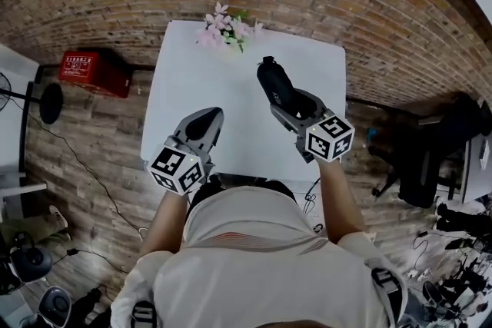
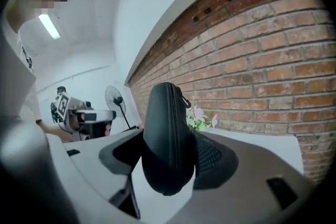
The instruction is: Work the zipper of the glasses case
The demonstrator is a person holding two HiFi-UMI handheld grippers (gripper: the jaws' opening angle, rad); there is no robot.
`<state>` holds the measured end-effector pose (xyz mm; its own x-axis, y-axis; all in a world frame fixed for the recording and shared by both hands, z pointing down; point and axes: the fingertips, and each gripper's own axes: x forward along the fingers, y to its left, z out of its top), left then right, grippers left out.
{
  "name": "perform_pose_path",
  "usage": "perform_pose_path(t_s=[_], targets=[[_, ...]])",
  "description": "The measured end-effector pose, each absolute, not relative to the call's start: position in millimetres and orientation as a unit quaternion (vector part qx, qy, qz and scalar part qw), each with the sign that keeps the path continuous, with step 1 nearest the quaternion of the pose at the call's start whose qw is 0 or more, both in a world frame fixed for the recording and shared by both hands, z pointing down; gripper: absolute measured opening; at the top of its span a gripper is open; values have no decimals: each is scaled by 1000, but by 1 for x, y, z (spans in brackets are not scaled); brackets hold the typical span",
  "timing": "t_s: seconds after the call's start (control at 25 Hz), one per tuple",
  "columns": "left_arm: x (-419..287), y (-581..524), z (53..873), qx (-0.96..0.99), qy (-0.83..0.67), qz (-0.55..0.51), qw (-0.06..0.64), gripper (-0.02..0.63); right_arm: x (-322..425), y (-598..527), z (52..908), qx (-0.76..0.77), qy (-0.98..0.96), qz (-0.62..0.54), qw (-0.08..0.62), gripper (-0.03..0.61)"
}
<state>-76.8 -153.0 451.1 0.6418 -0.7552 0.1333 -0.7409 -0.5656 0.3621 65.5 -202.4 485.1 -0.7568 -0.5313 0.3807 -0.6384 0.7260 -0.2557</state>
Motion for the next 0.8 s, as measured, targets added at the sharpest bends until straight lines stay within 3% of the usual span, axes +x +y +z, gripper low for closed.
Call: perform_pose_path(t_s=[0.52,0.8], targets=[[-59,-169,378,914,-377,-59,140,19,98,-200,349,347,-926,134,-63,328],[-56,-173,362,920,-355,-79,146,20,101,-195,327,327,-929,142,-94,328]])
